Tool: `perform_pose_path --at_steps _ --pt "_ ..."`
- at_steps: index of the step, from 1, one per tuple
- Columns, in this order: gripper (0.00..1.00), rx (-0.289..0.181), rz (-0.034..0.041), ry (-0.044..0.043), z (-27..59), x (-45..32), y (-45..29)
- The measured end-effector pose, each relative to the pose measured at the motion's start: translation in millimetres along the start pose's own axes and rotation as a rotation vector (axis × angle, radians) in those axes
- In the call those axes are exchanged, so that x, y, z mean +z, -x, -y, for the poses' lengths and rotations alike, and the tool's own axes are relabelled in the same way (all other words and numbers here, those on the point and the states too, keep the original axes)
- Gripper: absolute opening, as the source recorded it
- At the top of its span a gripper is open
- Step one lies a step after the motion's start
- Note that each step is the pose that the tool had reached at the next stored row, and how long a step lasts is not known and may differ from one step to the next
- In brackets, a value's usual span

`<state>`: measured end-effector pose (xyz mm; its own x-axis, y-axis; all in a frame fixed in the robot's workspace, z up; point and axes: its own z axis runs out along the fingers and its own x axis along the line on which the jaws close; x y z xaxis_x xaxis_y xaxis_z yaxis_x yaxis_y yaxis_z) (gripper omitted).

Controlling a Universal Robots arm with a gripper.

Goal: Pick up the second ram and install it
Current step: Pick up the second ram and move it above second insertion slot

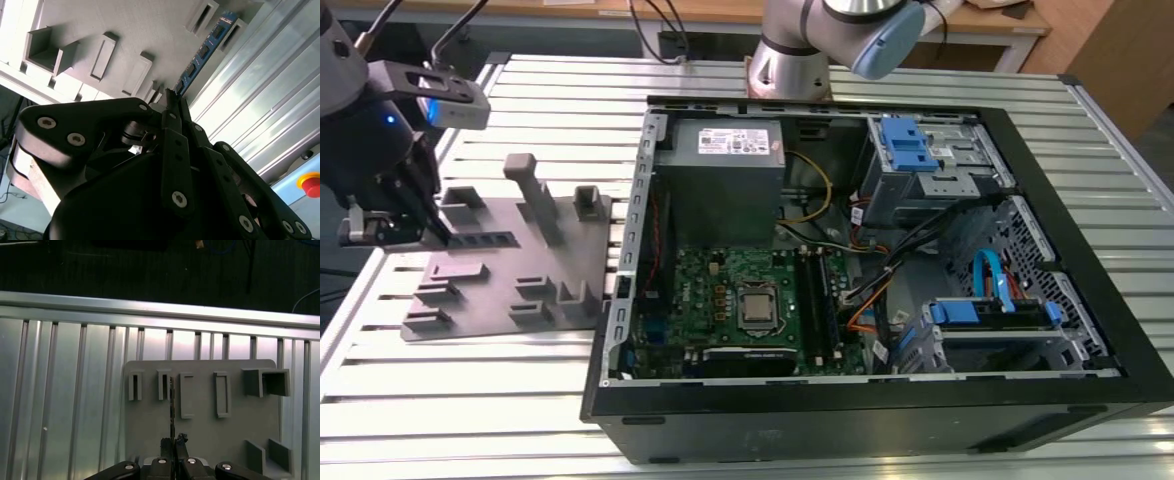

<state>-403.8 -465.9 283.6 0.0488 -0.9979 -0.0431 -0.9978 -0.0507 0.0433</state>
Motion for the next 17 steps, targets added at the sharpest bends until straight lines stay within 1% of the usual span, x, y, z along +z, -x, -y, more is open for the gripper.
perform_pose_path --at_steps 17 --pt "0.11 0.0 0.0 0.0 -0.9 -19.8 0.8"
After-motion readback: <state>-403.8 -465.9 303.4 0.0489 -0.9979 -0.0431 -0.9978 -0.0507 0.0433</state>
